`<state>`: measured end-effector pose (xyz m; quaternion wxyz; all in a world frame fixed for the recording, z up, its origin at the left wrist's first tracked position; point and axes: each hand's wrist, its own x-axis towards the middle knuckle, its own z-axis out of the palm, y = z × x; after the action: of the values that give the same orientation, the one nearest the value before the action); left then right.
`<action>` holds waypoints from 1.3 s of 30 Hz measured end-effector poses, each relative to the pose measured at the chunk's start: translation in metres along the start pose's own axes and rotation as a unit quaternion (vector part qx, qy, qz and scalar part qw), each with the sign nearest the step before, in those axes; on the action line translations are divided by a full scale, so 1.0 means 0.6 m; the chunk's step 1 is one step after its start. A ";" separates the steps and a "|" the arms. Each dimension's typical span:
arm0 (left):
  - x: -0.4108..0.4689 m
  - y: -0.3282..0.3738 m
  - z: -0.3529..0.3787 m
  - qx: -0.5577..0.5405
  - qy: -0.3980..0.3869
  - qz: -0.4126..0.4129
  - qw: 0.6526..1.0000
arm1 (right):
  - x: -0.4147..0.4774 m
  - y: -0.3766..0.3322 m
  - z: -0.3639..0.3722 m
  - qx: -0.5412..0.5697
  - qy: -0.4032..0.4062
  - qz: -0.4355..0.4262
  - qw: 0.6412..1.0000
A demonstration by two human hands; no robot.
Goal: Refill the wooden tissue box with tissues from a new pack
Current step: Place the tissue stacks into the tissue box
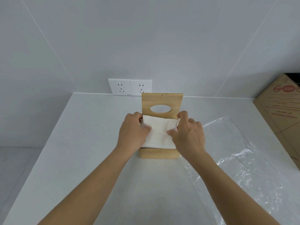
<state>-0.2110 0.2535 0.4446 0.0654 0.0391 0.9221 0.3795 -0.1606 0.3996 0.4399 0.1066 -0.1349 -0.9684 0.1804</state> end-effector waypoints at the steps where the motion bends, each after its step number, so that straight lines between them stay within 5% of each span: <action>1: 0.000 0.001 0.001 0.012 0.001 0.003 1.000 | 0.001 0.000 0.001 -0.011 -0.001 -0.004 1.000; 14: -0.020 -0.005 0.038 0.152 0.013 0.041 0.987 | -0.009 -0.003 0.031 -0.091 -0.017 -0.055 0.994; 21: -0.023 -0.016 0.046 0.122 0.032 0.048 0.991 | -0.022 0.000 0.044 -0.066 0.091 -0.073 0.991; 34: -0.021 -0.025 0.045 0.045 0.067 0.040 0.996 | -0.038 -0.007 0.033 -0.088 0.082 -0.066 0.991; 39: -0.017 -0.025 0.008 0.045 0.092 0.179 0.979 | -0.029 0.011 -0.004 -0.041 0.115 -0.180 0.976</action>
<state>-0.2003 0.2450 0.4313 -0.0902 0.1717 0.9182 0.3454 -0.1423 0.4013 0.4370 0.2420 0.0176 -0.9648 0.1019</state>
